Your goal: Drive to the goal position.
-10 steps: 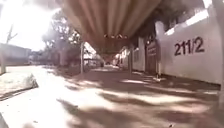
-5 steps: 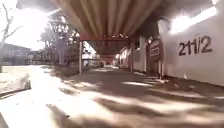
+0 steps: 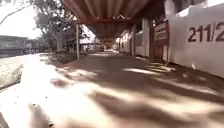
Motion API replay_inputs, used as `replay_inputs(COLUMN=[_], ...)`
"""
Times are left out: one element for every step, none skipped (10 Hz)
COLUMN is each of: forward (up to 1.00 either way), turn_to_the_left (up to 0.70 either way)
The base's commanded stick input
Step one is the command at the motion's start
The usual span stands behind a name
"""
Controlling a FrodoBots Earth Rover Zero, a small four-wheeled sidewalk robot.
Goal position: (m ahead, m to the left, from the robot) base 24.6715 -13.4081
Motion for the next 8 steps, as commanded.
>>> replay_inputs(forward=[0.70,0.70,0.70,0.70,0.70,0.70,0.70,0.70], turn_to_the_left=[0.00,0.00,0.00,0.00,0.00,0.00,0.00,0.00])
